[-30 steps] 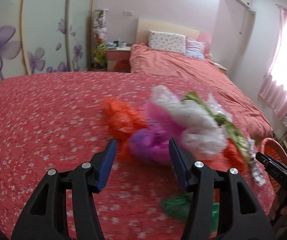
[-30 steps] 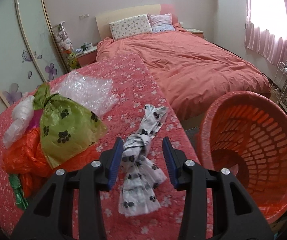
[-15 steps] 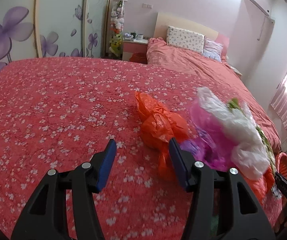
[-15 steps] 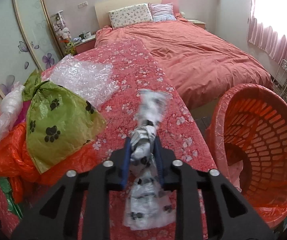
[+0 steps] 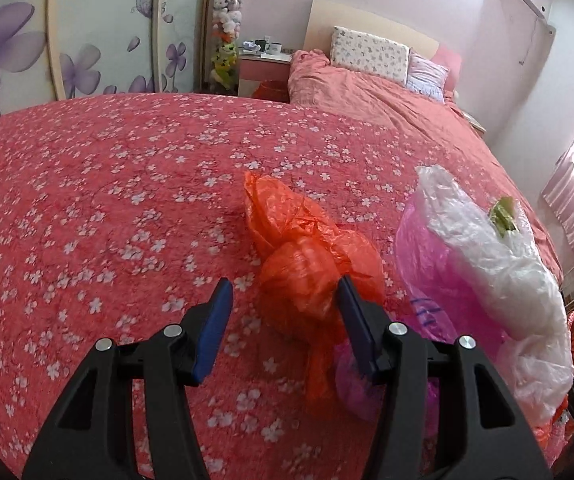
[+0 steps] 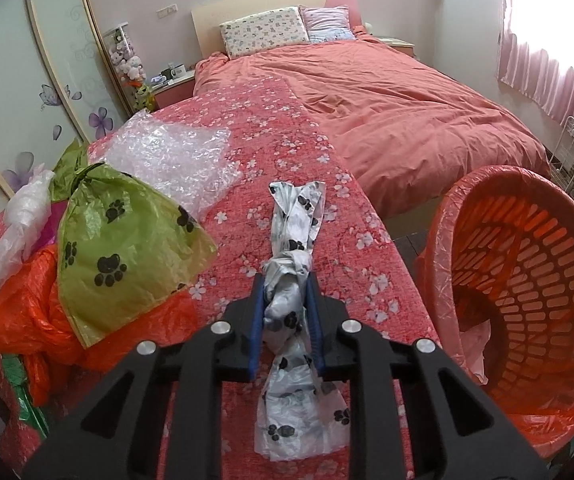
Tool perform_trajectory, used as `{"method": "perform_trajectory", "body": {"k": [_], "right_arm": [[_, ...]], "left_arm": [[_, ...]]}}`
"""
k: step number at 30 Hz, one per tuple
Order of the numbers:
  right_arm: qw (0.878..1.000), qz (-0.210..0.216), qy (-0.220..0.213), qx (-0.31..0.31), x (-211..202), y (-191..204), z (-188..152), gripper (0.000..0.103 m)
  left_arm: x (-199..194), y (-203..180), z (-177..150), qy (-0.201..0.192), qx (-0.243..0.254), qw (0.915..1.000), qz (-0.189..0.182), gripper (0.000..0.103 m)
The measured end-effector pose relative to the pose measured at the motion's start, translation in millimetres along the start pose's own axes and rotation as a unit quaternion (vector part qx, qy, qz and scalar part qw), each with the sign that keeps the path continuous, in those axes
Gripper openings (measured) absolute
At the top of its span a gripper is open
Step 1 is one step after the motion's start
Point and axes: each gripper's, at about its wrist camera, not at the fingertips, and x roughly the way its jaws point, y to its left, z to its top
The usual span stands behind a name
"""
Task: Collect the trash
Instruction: 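Grasp the orange bag with the left tool while the right tool grasps the paw-print bag, then carry both bags over the orange basket and open both tools to release them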
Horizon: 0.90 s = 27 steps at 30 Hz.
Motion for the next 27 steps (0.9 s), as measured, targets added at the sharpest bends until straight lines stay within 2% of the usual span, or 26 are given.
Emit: {"method": "perform_trajectory", "body": {"k": [3, 6, 9, 13, 20, 27], "right_arm": [[1.0, 0.003, -0.001, -0.007, 0.0, 3.8, -0.4, 0.024], [1.0, 0.004, 0.001, -0.013, 1.0, 9.2, -0.5, 0.025], [1.0, 0.002, 0.001, -0.016, 1.4, 11.2, 0.0, 0.025], [1.0, 0.002, 0.0, -0.016, 1.3, 10.1, 0.4, 0.022], [1.0, -0.004, -0.015, -0.026, -3.3, 12.7, 2.4, 0.02], [0.999, 0.003, -0.032, -0.028, -18.7, 14.4, 7.2, 0.02]], "left_arm": [[1.3, -3.0, -0.4, 0.002, 0.002, 1.0, -0.005, 0.054], [5.6, -9.0, 1.9, 0.001, 0.013, 0.9999, 0.007, 0.054], [13.4, -9.7, 4.8, 0.007, 0.018, 0.9997, 0.015, 0.039], [13.9, -7.0, 5.2, 0.003, 0.026, 0.9994, 0.021, 0.033], [4.7, 0.9, 5.3, -0.013, 0.049, 0.998, 0.038, 0.031], [-18.1, 13.3, 9.7, -0.036, 0.035, 0.9979, 0.04, 0.031]]}}
